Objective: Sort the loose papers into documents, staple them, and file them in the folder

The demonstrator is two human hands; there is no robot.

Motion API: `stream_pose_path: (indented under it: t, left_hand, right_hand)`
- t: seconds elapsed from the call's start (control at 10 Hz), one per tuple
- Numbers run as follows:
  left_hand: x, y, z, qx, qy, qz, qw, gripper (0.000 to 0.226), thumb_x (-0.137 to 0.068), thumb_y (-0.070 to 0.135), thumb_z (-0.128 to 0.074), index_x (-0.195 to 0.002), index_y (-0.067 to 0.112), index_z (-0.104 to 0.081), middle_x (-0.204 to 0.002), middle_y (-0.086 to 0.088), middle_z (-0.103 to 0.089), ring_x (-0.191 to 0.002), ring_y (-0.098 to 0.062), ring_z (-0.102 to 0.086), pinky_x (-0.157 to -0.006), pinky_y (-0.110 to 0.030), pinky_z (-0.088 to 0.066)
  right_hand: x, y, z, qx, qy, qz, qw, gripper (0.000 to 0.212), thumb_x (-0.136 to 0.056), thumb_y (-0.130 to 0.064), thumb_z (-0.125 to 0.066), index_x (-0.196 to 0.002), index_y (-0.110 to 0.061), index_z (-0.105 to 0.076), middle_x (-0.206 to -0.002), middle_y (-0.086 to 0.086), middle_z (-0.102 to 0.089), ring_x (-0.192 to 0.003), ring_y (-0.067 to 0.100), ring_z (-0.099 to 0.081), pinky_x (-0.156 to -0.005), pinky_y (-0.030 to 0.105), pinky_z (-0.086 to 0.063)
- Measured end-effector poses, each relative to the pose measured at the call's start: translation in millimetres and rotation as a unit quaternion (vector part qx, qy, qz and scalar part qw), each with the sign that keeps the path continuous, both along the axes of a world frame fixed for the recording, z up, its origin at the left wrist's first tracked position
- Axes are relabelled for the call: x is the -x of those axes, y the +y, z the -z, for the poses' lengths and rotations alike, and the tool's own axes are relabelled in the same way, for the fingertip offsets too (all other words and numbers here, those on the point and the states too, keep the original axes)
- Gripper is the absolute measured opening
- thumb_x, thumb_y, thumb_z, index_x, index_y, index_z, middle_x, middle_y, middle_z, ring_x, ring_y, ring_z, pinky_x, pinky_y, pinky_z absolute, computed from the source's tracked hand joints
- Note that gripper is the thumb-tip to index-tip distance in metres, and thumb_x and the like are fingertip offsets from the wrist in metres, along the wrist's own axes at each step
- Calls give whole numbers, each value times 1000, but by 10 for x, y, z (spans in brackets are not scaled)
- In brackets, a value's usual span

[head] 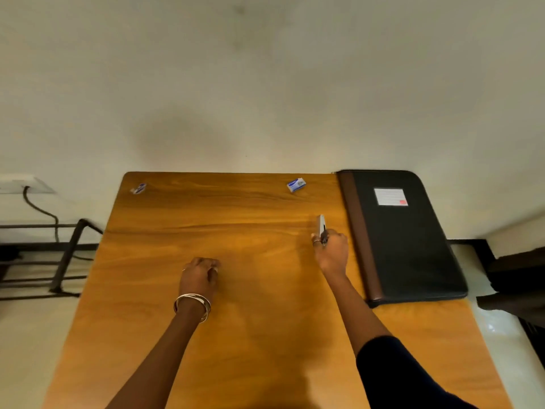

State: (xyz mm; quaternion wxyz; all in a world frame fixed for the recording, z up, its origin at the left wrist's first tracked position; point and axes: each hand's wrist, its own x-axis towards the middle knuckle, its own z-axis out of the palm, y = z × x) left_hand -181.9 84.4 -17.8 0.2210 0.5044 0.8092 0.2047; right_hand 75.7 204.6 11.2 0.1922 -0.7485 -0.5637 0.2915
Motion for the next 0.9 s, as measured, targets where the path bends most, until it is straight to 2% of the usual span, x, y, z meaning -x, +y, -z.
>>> stream_pose_path:
  t: [0.1,0.2,0.3,0.4,0.5,0.6,0.7,0.8,0.9]
  left_hand:
    - [-467,767,-30,-11,6,29,1000,29,-83,-2,-54,-106,9,-69,-107,-13,-65,-102,-35,-59,-89,-37,-44]
    - [-785,1368,-81,-13,14,54,998,36,-86,0,-51,-119,9,-62,-118,-14,-62,-110,-34,-55,-95,-37,-42]
    - [-1197,2281,-124,17,100,140,985,64,-85,-7,-48,-142,20,-36,-144,-13,-38,-128,-36,-39,-105,-41,-35]
    - [-1379,2675,-130,64,182,215,957,79,-86,-7,-52,-148,28,-17,-154,-11,-17,-137,-36,-24,-111,-42,-27]
    - [-1580,2969,-8,131,163,219,953,50,-99,22,-42,-145,24,-22,-150,-11,-24,-135,-34,-27,-111,-42,-27]
    - [-1626,2994,88,115,164,213,956,42,-100,32,-37,-138,17,-34,-141,-13,-36,-127,-35,-37,-106,-45,-33]
    - [-1667,2997,125,95,137,185,968,48,-95,40,-45,-136,16,-34,-132,-17,-42,-120,-36,-44,-101,-45,-40]
    - [-1683,2992,31,108,157,194,962,61,-92,26,-55,-144,22,-24,-136,-17,-32,-121,-37,-44,-101,-43,-43]
    - [-1624,2910,-195,87,179,204,958,64,-89,16,-58,-144,22,-27,-138,-15,-29,-117,-36,-48,-96,-41,-45]
  right_hand:
    - [-298,682,6,2,-79,-16,997,38,-96,-34,-53,-123,-9,-54,-121,12,-50,-111,28,-52,-98,44,-39]
    - [-392,1094,100,-12,-130,-57,990,42,-97,-38,-50,-130,-12,-50,-125,10,-49,-118,25,-48,-103,47,-32]
    - [-396,1490,275,-32,-168,-120,978,47,-98,-42,-44,-138,-16,-41,-130,9,-47,-121,24,-45,-103,46,-29]
    - [-360,1565,380,-44,-186,-151,970,50,-100,-42,-40,-142,-17,-34,-134,11,-46,-123,26,-43,-103,47,-28]
    - [-387,1653,534,-39,-201,-173,963,53,-99,-44,-39,-142,-14,-34,-136,15,-45,-123,29,-43,-101,47,-30]
    - [-413,1670,581,-40,-207,-191,959,58,-97,-50,-40,-141,-13,-36,-136,15,-46,-122,30,-45,-99,47,-33]
    - [-448,1721,572,-27,-206,-225,952,65,-95,-55,-42,-143,-13,-32,-138,14,-43,-125,29,-43,-100,45,-31]
    - [-497,1716,501,-29,-189,-231,954,66,-95,-57,-39,-145,-15,-29,-140,13,-40,-127,28,-40,-103,46,-28]
    - [-605,1656,281,-24,-178,-211,961,60,-96,-58,-31,-140,-18,-37,-136,9,-44,-126,26,-43,-105,48,-30]
